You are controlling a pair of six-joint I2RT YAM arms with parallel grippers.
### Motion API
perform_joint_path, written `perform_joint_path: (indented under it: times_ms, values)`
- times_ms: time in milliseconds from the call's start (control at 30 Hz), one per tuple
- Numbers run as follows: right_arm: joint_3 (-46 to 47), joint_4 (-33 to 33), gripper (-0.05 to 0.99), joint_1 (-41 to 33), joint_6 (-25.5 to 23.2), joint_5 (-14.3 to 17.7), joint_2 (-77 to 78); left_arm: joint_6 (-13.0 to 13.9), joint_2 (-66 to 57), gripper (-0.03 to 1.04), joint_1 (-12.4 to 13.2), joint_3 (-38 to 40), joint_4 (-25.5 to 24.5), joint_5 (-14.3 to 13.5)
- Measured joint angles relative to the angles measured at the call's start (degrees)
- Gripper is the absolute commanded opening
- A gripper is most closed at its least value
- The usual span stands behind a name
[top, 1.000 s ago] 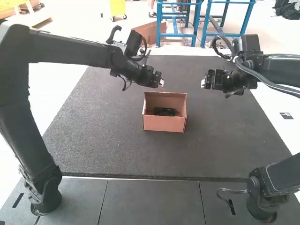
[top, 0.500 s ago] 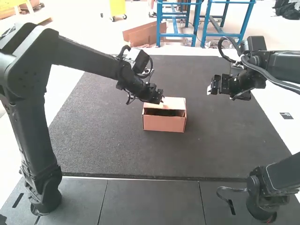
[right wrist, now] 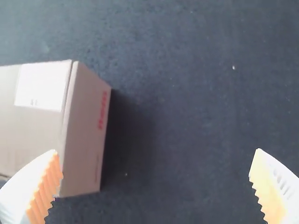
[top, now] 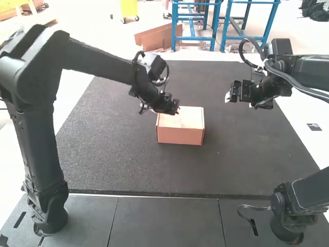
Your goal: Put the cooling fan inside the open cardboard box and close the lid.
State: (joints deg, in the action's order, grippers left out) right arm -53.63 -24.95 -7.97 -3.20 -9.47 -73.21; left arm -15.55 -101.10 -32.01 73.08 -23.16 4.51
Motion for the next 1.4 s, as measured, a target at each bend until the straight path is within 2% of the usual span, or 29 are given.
perform_joint_path:
  times_ms: [67, 167, 267, 367, 467, 600, 667, 867, 967, 1233, 1400]
  values:
    - [0.0, 2.6, 0.92, 0.0, 0.0, -0.3, 0.0, 2.2, 4.8, 0.97, 1.2, 2.6, 0.8, -0.2]
    - [0.0, 7.3, 0.92, 0.0, -0.4, -0.5, 0.3, 5.2, 13.9, 0.97, 4.7, 3.5, 6.5, -0.4]
    - [0.2, 12.3, 0.92, 0.0, -1.2, -0.7, 1.8, 6.8, 21.2, 0.97, 8.7, 0.5, 10.7, -0.9]
    - [1.1, 16.7, 0.92, 0.0, -1.5, -0.7, 4.9, 8.8, 26.0, 0.97, 10.6, -5.9, 12.9, -1.0]
    - [3.8, 23.8, 0.92, 0.0, -1.4, 0.0, 8.5, 10.9, 30.7, 0.97, 10.7, -15.1, 22.6, -1.7]
    - [10.3, 31.9, 0.92, 0.0, -0.1, 2.3, 13.4, 12.5, 40.2, 0.97, 10.6, -28.6, 41.5, -5.0]
    - [14.4, 35.5, 0.92, 0.0, 0.5, 4.0, 16.0, 13.1, 46.5, 0.97, 10.6, -35.0, 46.4, -6.3]
    - [27.1, 46.6, 0.92, 0.0, 1.7, 8.9, 23.9, 13.9, 61.7, 0.97, 10.8, -49.4, 46.6, -10.5]
    - [32.8, 49.5, 0.92, 0.0, 2.0, 10.6, 28.5, 14.2, 67.8, 0.97, 11.2, -54.9, 46.1, -12.0]
    - [45.0, 50.0, 0.92, 0.0, 3.8, 12.8, 41.4, 14.3, 85.7, 0.97, 11.4, -67.6, 43.6, -13.9]
    - [50.5, 43.9, 0.92, 0.0, 4.7, 13.0, 51.6, 14.3, 97.2, 0.96, 11.4, -72.7, 35.1, -15.4]
